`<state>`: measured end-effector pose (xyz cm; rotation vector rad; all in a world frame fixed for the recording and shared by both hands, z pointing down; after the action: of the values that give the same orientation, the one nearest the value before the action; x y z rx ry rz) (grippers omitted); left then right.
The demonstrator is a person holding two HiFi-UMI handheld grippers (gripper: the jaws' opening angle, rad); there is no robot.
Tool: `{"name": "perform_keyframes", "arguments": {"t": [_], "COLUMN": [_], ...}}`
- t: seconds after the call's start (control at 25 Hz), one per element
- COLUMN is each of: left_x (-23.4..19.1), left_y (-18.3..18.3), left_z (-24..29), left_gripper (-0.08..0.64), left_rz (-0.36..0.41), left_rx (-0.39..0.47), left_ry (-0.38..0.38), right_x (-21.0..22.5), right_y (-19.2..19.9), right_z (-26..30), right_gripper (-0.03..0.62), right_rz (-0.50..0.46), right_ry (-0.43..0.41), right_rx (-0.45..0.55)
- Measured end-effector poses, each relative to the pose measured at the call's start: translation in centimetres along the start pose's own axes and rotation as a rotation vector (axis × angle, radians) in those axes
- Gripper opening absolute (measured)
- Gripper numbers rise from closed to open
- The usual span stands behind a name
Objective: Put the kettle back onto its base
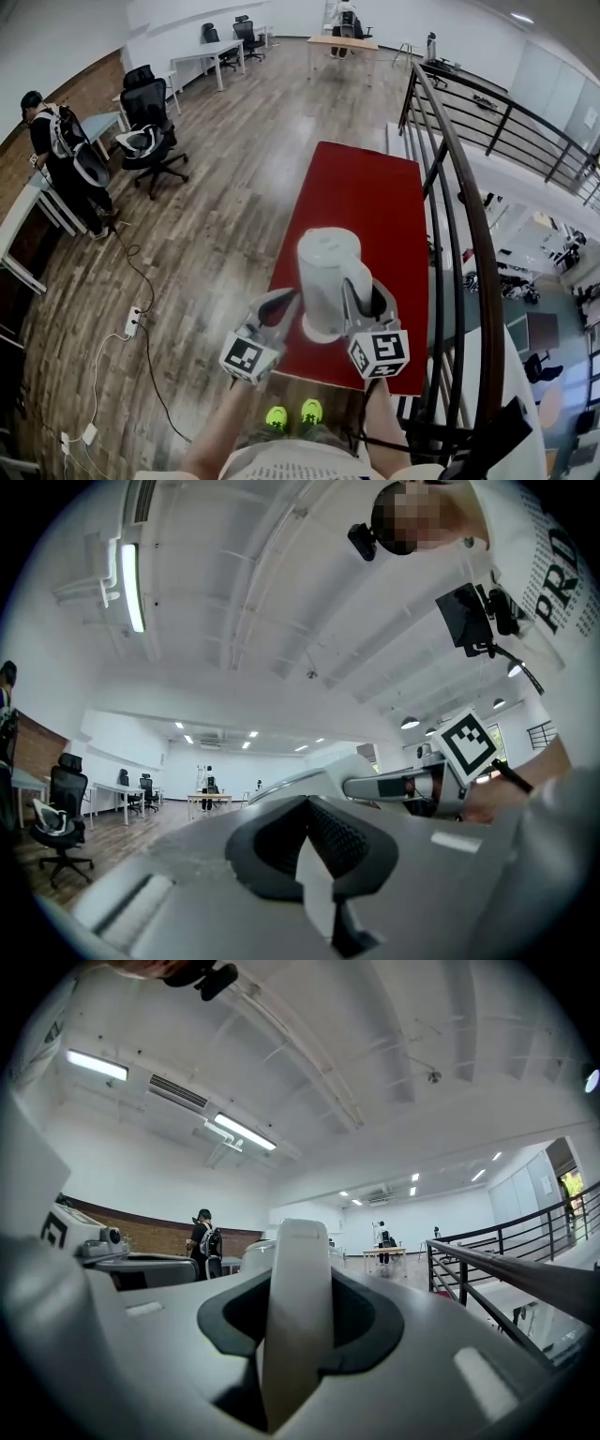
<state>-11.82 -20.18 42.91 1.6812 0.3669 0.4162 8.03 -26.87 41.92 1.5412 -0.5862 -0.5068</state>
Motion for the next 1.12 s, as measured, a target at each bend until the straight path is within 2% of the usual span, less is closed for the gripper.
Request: {"name": "perform_keyframes", "arguments": {"t": [0.12, 0.4, 0.76, 1.12], "left_x": [0.1, -0.9, -2.9, -3.5], "left_y": [0.3, 2.1, 4.4, 6.7], "left_z": [0.7, 1.6, 2.5, 1.8], "left_gripper": [-0.008, -0.008, -0.008, -0.008], "left_rz": [0.007, -0.030, -0.060, -0.080], "left_rx": [0.003, -0.016, -0.047, -0.110], "left_ry": [-0.008, -0.027, -0.008, 0.013], "right_x": [0.6, 1.0, 0.3, 0.7], "right_y": [0.4, 3.0, 6.8, 9.9], "right_z": [0.3, 1.7, 3.2, 3.7], "right_gripper": [0.132, 0.131, 0.132, 0.132], "right_rz": [0.003, 0.019, 0.034, 0.038], "right_ry": [-0.016, -0.030, -0.055, -0.019], "right_rx": [-0.020, -0.052, -0.050, -0.083]}}
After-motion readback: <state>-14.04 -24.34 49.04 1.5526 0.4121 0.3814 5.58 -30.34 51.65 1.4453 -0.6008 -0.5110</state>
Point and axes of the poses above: the fingertips, and each gripper's own axes: z forward along the fingers, x to its right, y out of its underside, the point moved 9 cm from there along -z, backward along the fingers
